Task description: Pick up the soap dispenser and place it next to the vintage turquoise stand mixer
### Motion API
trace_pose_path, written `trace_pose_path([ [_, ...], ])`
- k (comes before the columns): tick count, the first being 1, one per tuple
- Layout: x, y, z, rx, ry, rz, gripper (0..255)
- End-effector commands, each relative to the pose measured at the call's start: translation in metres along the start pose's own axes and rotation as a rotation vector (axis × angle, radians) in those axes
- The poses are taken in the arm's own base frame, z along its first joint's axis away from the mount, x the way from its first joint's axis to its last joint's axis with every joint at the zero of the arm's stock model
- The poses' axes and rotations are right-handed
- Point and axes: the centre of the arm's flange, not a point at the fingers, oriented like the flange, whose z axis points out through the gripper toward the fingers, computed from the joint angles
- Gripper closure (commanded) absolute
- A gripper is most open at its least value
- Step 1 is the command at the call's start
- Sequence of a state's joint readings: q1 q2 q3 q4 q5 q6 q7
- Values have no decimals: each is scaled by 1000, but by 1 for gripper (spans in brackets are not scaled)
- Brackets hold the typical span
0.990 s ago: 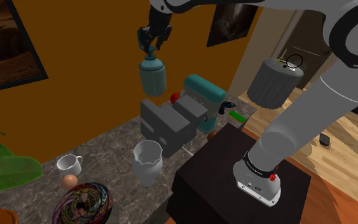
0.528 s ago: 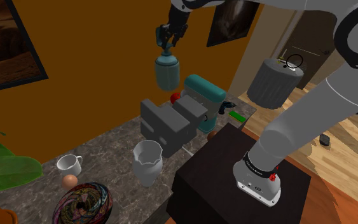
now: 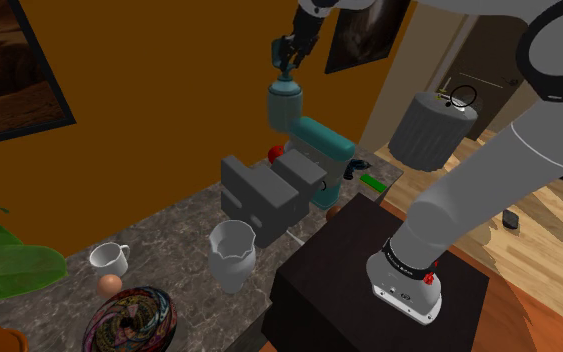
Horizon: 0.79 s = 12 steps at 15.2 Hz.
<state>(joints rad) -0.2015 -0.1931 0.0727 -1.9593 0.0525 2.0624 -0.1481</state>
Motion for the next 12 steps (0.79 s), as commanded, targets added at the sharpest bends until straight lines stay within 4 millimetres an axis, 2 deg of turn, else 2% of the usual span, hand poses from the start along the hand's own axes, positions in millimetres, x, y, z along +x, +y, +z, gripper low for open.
trace_pose_path([
  [1,-2,27,1,0,2,-2,255],
  [12,-8,172,0,0,2,-2,255],
])
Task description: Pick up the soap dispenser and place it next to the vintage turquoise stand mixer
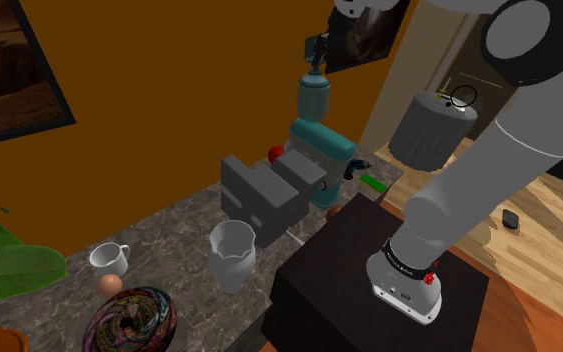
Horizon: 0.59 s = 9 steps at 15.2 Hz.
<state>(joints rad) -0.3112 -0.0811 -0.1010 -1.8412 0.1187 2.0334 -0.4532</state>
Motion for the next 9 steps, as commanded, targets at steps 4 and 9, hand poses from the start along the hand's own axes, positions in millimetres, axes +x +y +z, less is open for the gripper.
trace_pose_path([
  [4,-2,66,-3,-1,2,-3,255],
  [9,-5,132,-4,-1,2,-3,255],
])
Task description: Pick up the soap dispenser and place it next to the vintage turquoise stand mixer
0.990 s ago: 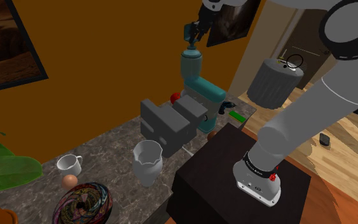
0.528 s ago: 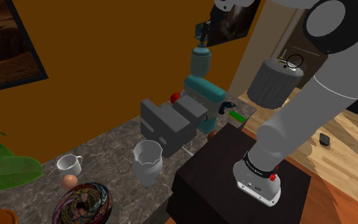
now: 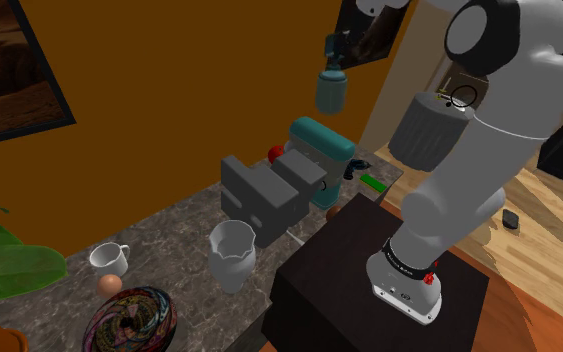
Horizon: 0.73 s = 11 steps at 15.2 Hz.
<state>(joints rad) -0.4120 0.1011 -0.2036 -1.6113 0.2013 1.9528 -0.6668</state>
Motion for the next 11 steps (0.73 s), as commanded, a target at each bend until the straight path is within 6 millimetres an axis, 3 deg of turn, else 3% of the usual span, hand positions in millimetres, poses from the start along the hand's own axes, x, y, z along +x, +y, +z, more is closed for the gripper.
trace_pose_path([
  [1,-2,26,-2,-1,1,-2,255],
  [10,-7,145,-3,-1,1,-2,255],
  [11,-8,166,-3,-1,1,-2,255],
])
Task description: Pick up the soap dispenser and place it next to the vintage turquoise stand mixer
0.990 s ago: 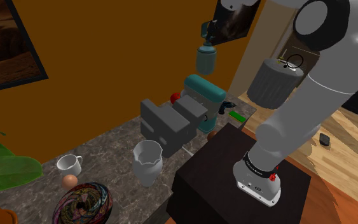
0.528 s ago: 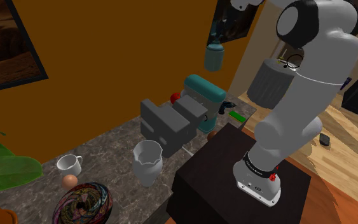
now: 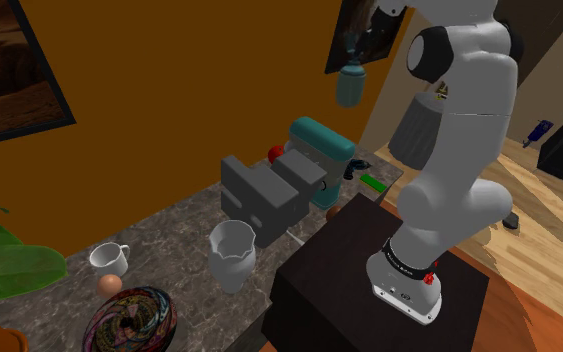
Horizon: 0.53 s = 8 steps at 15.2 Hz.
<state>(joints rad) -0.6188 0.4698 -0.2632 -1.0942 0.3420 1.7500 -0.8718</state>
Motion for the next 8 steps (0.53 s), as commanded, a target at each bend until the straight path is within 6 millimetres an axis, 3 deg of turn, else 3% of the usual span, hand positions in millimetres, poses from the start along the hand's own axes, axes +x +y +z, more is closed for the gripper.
trace_pose_path([
  [1,-1,15,1,0,0,-2,255],
  [8,-12,15,36,0,0,-2,255],
])
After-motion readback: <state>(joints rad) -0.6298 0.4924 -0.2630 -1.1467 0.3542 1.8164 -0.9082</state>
